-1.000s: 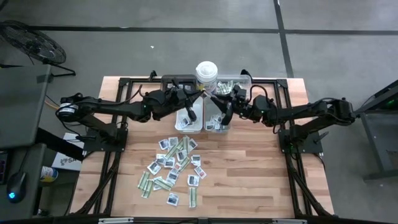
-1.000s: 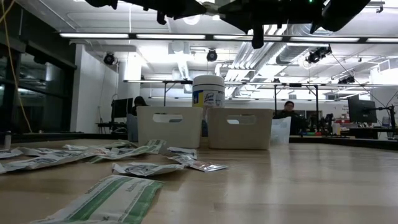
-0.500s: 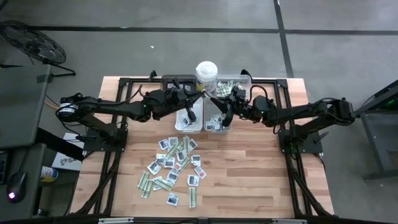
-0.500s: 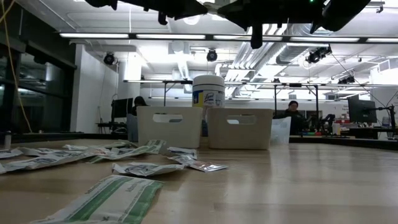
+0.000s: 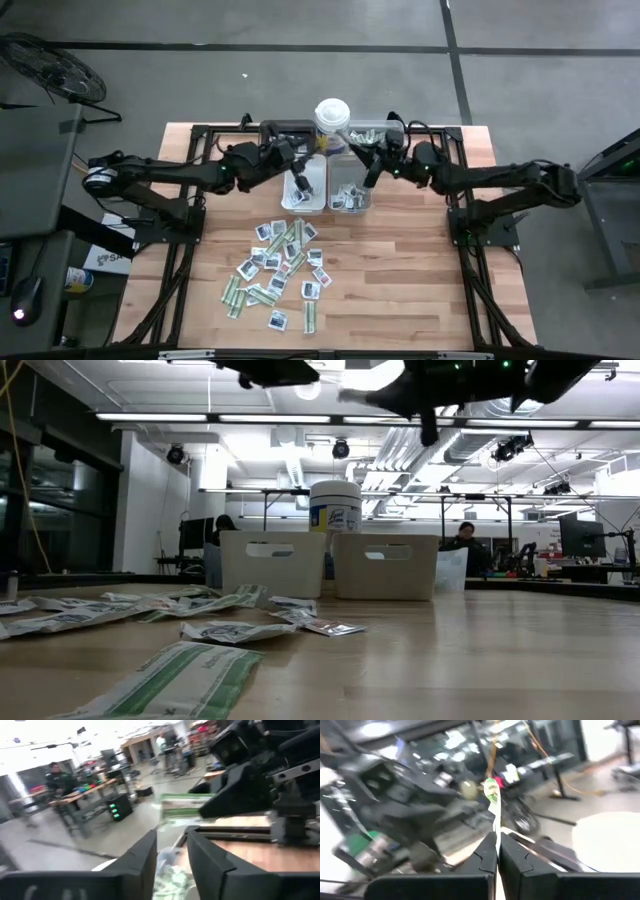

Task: Pick & Place First Aid Supplies
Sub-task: Put the band aid into the transparent bin

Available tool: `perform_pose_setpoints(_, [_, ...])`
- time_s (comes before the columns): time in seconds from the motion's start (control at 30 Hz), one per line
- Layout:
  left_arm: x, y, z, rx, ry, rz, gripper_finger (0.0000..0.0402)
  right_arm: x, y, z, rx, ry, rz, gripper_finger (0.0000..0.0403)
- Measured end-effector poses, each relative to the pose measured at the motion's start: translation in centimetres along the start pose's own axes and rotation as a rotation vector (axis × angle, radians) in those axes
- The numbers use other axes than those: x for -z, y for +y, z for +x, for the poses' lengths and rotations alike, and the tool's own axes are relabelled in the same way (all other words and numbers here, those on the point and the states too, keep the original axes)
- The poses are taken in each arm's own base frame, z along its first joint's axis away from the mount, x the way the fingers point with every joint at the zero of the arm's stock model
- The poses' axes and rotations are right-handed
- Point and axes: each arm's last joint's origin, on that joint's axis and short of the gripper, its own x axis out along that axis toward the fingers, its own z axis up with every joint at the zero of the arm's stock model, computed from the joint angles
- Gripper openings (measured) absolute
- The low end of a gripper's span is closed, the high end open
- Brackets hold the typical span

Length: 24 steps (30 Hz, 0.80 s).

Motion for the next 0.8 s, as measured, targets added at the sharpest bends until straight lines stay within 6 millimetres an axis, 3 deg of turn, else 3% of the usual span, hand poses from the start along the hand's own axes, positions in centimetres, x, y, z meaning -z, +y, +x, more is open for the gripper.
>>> perform_pose_setpoints(0.2, [-1.2,1.9,-2.9,-0.001,0.084,0.087,0.0135,-1.9,-3.1,-2.4,0.171,0.134,-0.010,0.0000])
perform_pose_setpoints(0.47, [-1.9,4.2,-6.9,0.024,0.199,0.138,0.0135,-3.1,-9.3,-5.6,0.352,0.350,0.105,0.0000])
perform_pose_setpoints(0.63, [-2.2,4.6,-7.7,0.035,0.193,0.133,0.0135,-3.2,-13.9,-6.0,0.344,0.398,0.252,0.0000])
perform_pose_setpoints(0.8, [-2.0,4.5,-7.5,0.039,0.198,0.130,0.0135,-1.8,-18.8,-5.9,0.300,0.461,0.464,0.0000])
